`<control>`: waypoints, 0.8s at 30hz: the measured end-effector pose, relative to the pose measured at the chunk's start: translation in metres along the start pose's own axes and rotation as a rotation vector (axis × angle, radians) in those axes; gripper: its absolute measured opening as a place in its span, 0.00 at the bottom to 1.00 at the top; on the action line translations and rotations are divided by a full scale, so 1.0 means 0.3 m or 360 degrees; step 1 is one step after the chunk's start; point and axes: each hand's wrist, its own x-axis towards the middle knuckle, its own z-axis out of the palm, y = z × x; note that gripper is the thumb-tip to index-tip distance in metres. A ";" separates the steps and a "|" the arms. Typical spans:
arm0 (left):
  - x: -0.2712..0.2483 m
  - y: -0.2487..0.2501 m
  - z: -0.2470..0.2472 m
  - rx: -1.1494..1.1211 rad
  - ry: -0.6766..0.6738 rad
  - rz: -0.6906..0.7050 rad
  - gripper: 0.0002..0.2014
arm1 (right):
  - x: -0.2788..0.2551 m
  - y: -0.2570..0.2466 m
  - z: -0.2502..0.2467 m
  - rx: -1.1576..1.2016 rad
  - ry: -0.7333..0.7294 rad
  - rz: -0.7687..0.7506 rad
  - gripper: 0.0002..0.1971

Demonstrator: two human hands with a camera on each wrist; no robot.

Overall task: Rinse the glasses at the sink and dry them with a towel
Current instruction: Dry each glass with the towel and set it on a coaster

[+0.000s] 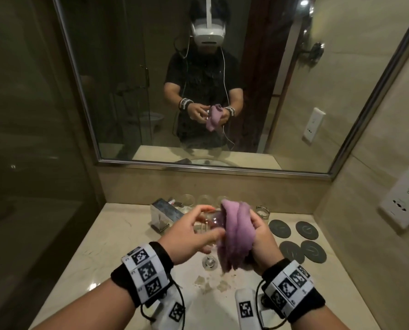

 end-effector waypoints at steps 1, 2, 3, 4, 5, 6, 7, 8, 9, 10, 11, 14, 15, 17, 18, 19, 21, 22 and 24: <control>-0.005 -0.001 -0.001 0.0277 0.0002 0.0160 0.27 | 0.003 0.008 -0.014 0.0073 0.0025 0.0102 0.14; -0.006 -0.005 -0.002 0.0524 0.0001 0.0339 0.29 | 0.013 0.006 -0.017 0.0121 0.0060 0.0215 0.15; -0.005 -0.018 -0.006 0.0668 -0.0025 0.0490 0.31 | 0.020 0.007 -0.013 0.0110 0.0083 0.0286 0.16; -0.003 -0.026 -0.007 0.0652 -0.0048 0.0502 0.33 | 0.030 -0.001 -0.007 0.0141 0.0105 0.0359 0.16; 0.000 -0.030 -0.008 0.0530 -0.0049 0.0406 0.35 | 0.043 -0.013 0.001 0.0155 0.0215 0.0436 0.18; 0.003 -0.031 -0.009 0.0346 -0.0039 0.0252 0.38 | 0.044 -0.017 0.015 0.0108 0.0170 0.0390 0.24; 0.003 -0.021 -0.009 0.0145 -0.0041 0.0085 0.41 | 0.052 -0.012 0.011 0.0188 0.0145 0.0402 0.32; 0.006 -0.016 -0.006 -0.0103 -0.0032 -0.0089 0.41 | 0.039 -0.015 0.023 0.0089 0.0118 0.0357 0.36; 0.011 -0.011 -0.007 -0.0298 0.0001 -0.0222 0.38 | 0.046 -0.003 0.004 -0.0030 0.0121 0.0332 0.34; 0.014 -0.004 -0.006 -0.0371 0.0011 -0.0278 0.33 | 0.044 -0.009 -0.002 -0.0054 0.0144 0.0443 0.26; 0.011 0.003 -0.002 -0.0277 0.0021 -0.0267 0.28 | 0.051 0.013 -0.036 0.0027 0.0224 0.0500 0.14; -0.005 -0.006 0.009 0.0379 0.0002 0.0022 0.30 | 0.035 0.020 -0.032 0.0206 0.0286 0.0519 0.07; -0.010 -0.009 0.013 0.0480 -0.0005 0.0094 0.31 | 0.032 0.016 -0.023 0.0252 0.0282 0.0566 0.15; -0.009 -0.031 0.020 0.0447 -0.0023 0.0065 0.32 | 0.018 -0.003 0.001 0.0358 0.0217 0.0592 0.16; -0.008 -0.040 0.021 0.0368 -0.0027 -0.0011 0.33 | 0.011 -0.007 0.009 0.0408 0.0171 0.0625 0.14; -0.005 -0.048 0.020 0.0266 -0.0037 -0.0108 0.34 | -0.004 -0.013 0.019 0.0518 0.0114 0.0640 0.14; -0.002 -0.064 0.022 0.0050 -0.0039 -0.0255 0.35 | -0.014 -0.001 0.016 0.0516 0.0076 0.0618 0.12; -0.002 -0.068 0.025 -0.0025 -0.0028 -0.0280 0.36 | -0.022 0.003 0.007 0.0474 0.0066 0.0599 0.11; -0.007 -0.078 0.029 -0.0173 0.0051 -0.0314 0.36 | -0.006 0.034 -0.028 0.0396 0.0125 0.0552 0.09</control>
